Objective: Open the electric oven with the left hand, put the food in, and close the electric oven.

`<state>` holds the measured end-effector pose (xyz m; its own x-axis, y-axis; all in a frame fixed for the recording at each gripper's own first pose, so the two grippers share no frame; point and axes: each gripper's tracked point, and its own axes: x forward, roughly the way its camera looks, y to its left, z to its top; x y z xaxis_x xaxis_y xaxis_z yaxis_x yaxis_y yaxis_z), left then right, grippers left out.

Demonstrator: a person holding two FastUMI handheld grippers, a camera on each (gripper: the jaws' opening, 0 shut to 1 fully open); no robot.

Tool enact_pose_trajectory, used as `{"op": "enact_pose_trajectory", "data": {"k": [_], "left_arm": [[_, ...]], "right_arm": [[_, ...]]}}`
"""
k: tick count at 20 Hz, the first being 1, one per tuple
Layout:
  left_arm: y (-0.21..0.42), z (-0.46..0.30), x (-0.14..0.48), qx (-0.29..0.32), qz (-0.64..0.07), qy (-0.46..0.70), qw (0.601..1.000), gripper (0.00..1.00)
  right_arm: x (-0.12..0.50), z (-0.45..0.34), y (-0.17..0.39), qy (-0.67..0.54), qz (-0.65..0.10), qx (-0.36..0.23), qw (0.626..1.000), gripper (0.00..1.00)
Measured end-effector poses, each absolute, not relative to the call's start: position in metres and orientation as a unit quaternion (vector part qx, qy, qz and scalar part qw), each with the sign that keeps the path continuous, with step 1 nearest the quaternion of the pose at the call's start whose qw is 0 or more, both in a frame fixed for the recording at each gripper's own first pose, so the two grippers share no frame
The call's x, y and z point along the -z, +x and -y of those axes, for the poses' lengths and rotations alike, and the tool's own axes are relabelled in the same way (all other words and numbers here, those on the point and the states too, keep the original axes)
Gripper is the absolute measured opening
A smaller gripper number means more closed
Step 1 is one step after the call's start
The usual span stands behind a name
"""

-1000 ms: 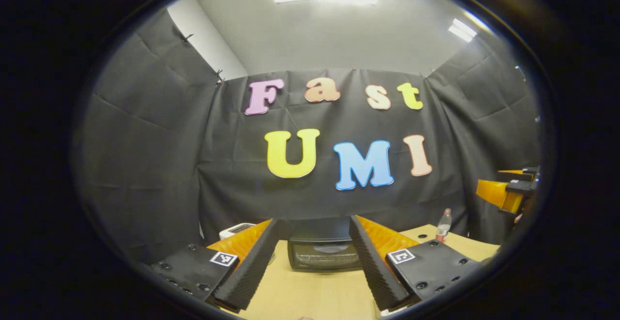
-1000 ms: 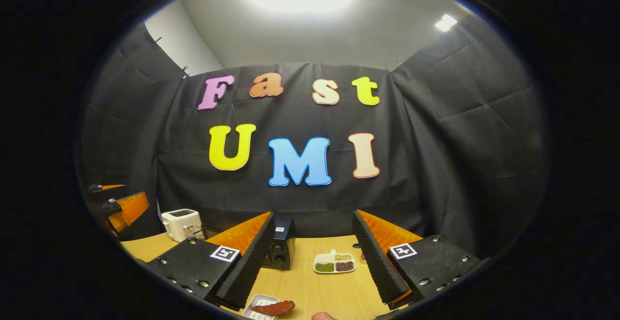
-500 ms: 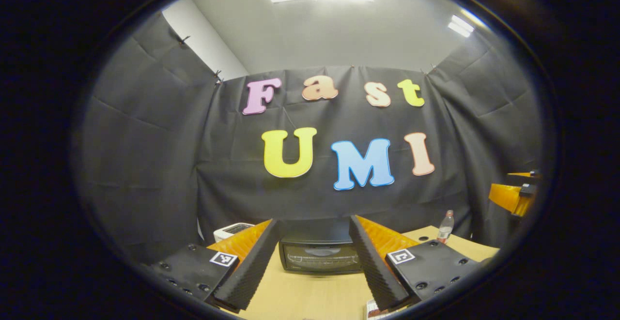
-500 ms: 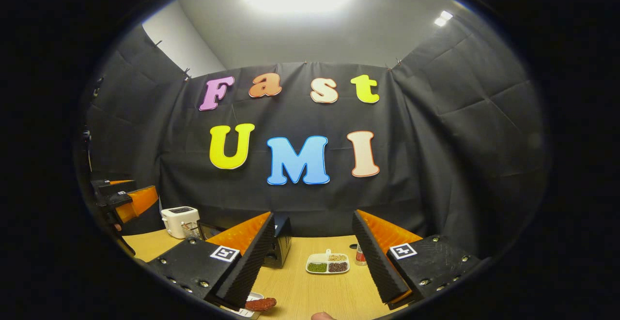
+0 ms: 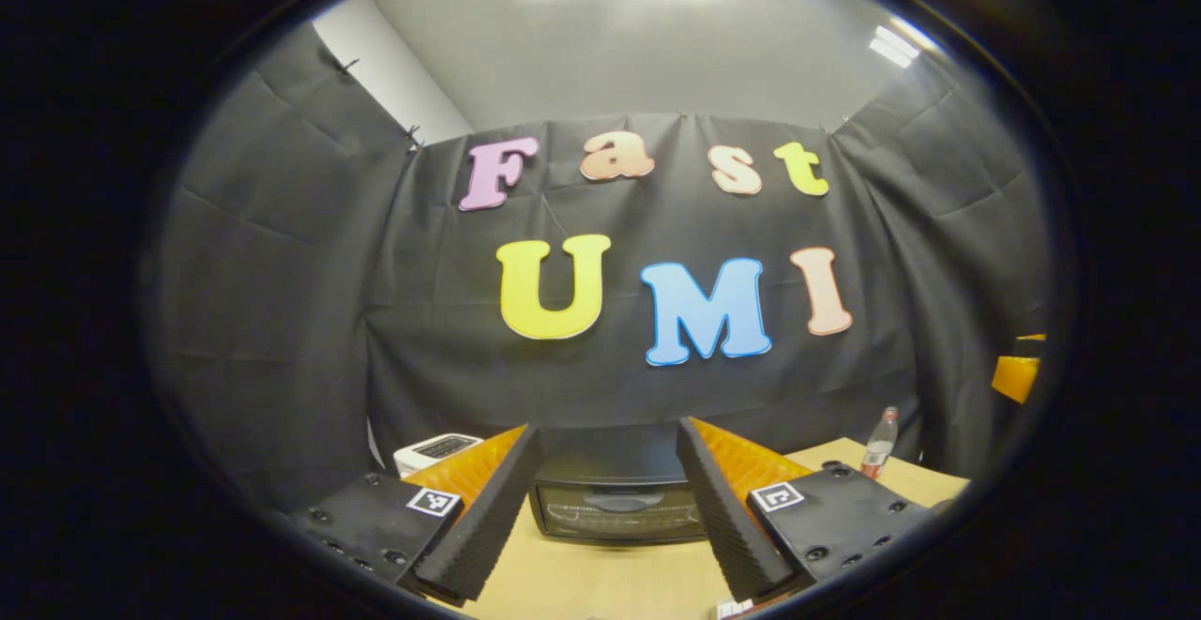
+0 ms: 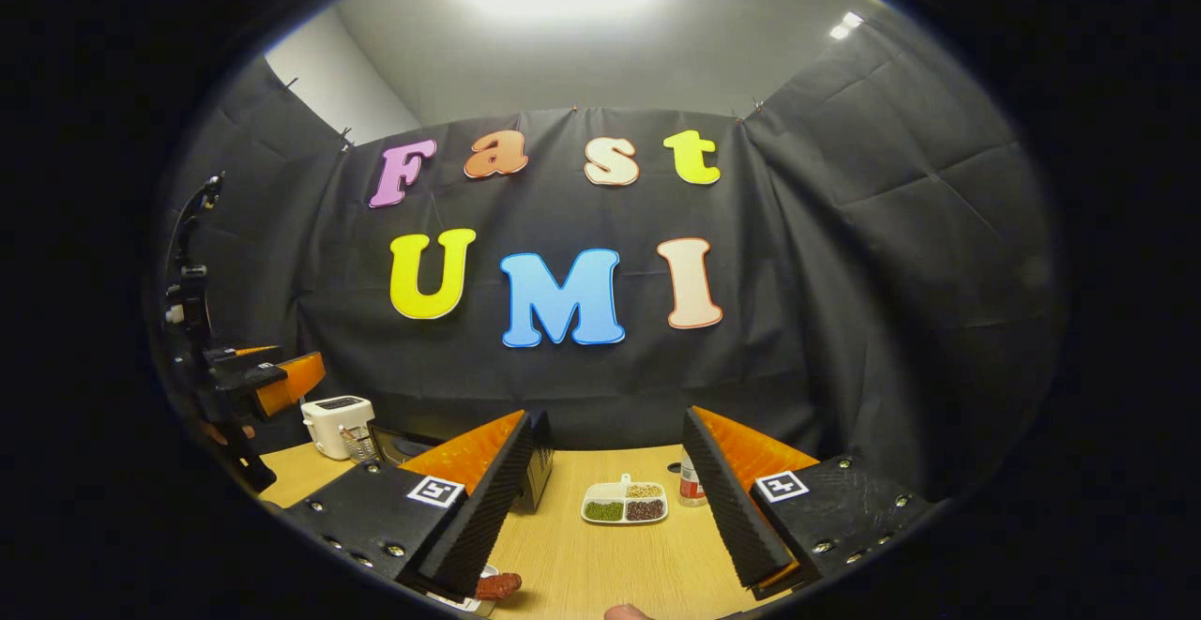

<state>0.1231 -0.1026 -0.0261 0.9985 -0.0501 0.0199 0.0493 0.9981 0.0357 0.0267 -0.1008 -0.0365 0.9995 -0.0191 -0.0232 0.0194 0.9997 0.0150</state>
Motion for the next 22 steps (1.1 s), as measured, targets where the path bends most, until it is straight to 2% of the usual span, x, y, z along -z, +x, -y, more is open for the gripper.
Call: {"op": "enact_pose_trajectory", "data": {"k": [6, 18, 19, 22], "left_arm": [[0.185, 0.102, 0.061, 0.050, -0.012, 0.010, 0.999, 1.00], [0.281, 0.125, 0.161, 0.110, -0.084, 0.013, 0.990, 1.00], [0.287, 0.127, 0.169, 0.114, -0.088, 0.015, 0.989, 0.94], [0.301, 0.130, 0.193, 0.117, -0.106, 0.018, 0.987, 0.97]], "right_arm": [[0.034, 0.094, 0.044, 0.000, -0.008, 0.045, 0.999, 0.97], [0.050, 0.088, 0.056, -0.021, -0.035, 0.118, 0.992, 0.97], [0.051, 0.088, 0.055, -0.023, -0.039, 0.123, 0.991, 0.97], [0.055, 0.092, 0.050, -0.032, -0.048, 0.140, 0.988, 0.97]]}}
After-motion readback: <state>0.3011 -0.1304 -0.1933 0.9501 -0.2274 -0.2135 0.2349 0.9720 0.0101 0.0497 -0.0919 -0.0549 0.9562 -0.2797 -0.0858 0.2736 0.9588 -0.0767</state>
